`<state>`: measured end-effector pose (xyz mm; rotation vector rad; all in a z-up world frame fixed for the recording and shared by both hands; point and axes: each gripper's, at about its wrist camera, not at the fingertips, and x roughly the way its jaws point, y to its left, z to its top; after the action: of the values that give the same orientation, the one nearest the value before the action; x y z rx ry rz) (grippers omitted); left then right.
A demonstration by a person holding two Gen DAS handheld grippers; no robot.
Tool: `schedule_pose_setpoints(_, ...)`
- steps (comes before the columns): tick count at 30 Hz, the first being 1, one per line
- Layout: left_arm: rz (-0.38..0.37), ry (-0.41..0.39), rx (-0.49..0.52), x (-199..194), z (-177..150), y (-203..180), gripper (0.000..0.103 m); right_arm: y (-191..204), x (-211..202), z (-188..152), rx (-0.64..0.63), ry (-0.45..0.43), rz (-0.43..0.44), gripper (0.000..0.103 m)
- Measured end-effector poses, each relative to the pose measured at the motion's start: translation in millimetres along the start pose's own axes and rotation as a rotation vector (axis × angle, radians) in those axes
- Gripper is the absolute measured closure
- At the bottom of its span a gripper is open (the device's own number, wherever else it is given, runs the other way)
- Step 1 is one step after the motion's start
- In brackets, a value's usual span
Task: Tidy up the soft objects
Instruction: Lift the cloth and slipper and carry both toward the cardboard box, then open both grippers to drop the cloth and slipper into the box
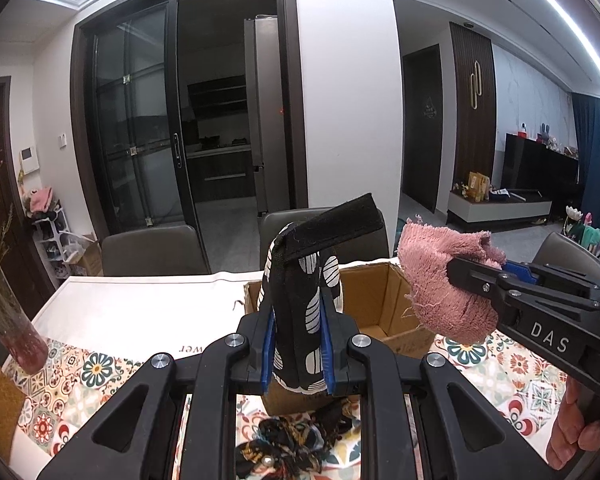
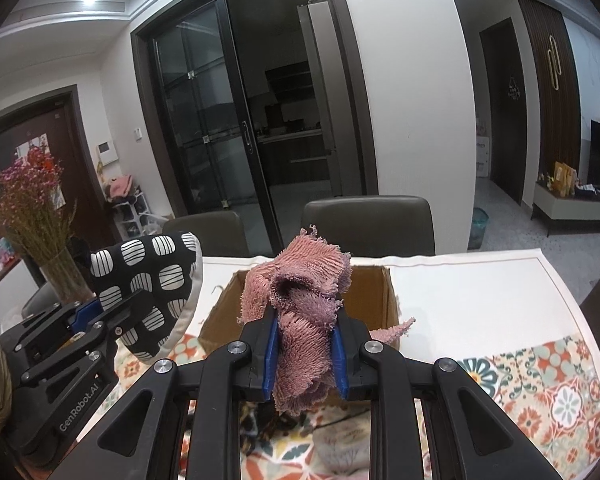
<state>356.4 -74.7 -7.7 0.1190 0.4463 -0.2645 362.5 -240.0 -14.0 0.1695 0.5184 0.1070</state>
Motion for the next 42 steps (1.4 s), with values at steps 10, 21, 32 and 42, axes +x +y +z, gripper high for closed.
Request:
schedule_pose_setpoints(10,0.009,0.017,0.004,37,5,3,0.083,-2,34,16,-0.024,0.009,-0.016,0.079)
schedule_pose_setpoints(21,-0.006,0.078,0.002,81,4,-2,0.083,-7,75,17,-0.024,0.069,-0.031,0.079)
schedule_pose_setpoints(32,-0.024,0.165,0.005,125,-5,-4,0.083,-17,109,6,-0.030,0.150,-0.054,0.078)
schedule_pose_setpoints(42,-0.038,0.212,0.012,145,-13,-7,0.077,-23,127,-1,-0.038,0.207,-0.063,0.075)
